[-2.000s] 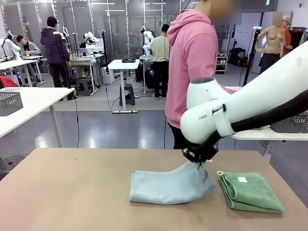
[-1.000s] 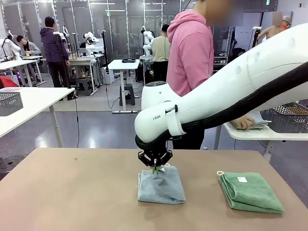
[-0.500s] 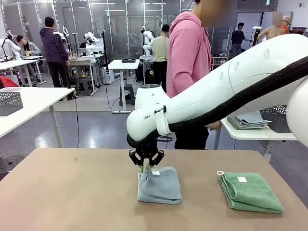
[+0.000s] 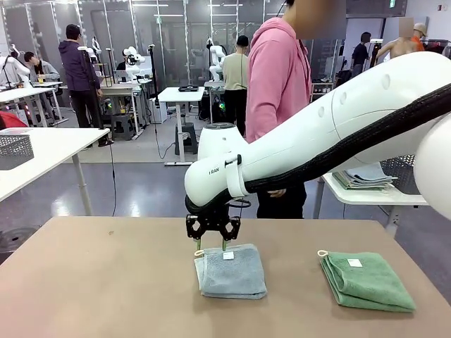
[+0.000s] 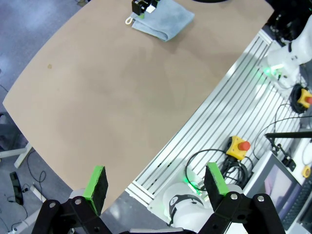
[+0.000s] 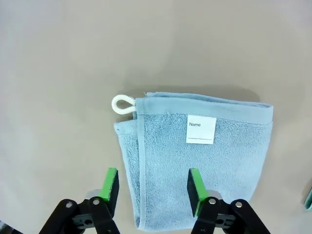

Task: Fold the towels and place them in the basket.
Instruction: When a person lays out a Towel with hook on the table, fold it in half twice.

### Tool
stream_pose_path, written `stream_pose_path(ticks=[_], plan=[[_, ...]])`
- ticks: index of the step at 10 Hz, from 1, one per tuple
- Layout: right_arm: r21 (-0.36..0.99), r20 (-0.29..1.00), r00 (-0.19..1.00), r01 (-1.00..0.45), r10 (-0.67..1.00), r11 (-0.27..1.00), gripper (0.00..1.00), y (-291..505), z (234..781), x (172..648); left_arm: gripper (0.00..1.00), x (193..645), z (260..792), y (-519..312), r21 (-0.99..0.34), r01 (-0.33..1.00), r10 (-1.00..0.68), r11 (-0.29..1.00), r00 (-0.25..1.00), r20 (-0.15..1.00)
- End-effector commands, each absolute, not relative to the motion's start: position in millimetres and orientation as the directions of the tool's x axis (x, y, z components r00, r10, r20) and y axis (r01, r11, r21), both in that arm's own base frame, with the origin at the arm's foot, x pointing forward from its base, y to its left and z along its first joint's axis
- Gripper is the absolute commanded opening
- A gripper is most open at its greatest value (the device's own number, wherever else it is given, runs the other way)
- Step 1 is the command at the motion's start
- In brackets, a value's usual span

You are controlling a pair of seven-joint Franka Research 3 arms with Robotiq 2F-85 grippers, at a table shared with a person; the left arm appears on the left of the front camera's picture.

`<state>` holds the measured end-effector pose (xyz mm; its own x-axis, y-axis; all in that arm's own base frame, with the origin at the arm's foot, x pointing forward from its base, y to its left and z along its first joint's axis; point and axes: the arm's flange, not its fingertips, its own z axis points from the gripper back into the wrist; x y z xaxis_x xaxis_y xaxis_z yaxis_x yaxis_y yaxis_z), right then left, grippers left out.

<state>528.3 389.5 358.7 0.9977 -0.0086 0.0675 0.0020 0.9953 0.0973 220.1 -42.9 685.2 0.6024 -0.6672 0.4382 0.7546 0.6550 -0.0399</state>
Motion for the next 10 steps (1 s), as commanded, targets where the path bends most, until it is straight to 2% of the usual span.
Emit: stream_pose_path(ticks=[1, 10], plan=[[0.133, 0.091, 0.995, 0.018, -0.031, 0.991, 1.00, 377, 357, 520, 1.00, 219, 685, -44, -0.036, 0.757, -0.670, 0.653, 0.599, 0.437], [0.113, 0.075, 0.997, 0.016, -0.024, 0.993, 1.00, 384, 357, 529, 1.00, 219, 685, -44, -0.036, 0.757, -0.670, 0.653, 0.599, 0.437]])
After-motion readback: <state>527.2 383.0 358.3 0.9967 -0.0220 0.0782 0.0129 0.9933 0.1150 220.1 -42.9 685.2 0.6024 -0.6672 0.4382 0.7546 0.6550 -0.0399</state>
